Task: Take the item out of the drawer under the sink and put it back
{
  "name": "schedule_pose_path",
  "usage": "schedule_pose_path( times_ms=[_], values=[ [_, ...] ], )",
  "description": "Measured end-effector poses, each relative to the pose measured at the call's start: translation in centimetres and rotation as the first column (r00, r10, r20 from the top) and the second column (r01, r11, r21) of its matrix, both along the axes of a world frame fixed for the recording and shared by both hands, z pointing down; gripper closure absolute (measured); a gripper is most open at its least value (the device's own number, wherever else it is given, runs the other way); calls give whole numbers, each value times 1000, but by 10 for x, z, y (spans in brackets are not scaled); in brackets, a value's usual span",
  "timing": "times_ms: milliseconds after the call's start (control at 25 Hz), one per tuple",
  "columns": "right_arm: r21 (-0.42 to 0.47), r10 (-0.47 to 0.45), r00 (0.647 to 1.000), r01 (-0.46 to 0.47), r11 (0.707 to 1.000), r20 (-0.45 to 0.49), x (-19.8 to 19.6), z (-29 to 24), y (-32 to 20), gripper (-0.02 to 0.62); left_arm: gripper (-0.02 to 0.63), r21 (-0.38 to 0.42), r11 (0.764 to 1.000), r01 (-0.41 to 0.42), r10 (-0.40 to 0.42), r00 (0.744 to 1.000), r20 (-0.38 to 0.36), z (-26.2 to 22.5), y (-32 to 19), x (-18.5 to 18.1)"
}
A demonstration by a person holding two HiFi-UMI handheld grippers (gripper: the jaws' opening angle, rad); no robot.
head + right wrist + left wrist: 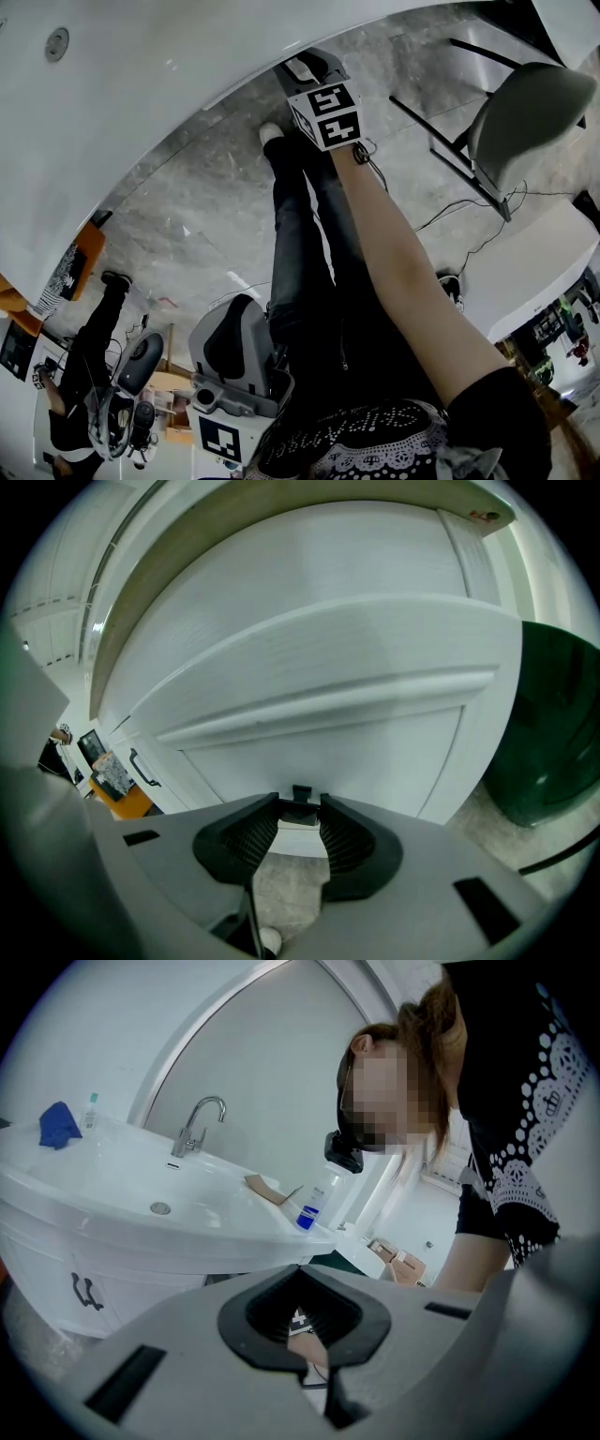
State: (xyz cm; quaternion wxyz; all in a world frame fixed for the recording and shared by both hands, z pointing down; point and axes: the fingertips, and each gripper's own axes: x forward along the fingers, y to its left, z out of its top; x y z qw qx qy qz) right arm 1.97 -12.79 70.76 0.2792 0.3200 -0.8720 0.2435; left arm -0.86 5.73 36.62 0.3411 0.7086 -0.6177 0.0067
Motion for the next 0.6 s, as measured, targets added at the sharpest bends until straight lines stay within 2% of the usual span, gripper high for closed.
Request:
schedule_pose_path(
  times_ms=[600],
  values=[
    [-13,-2,1000,2,1000,-14,15,1,19,449,601,22,1000,12,-12,1000,-15,-3,-1,0]
  ],
)
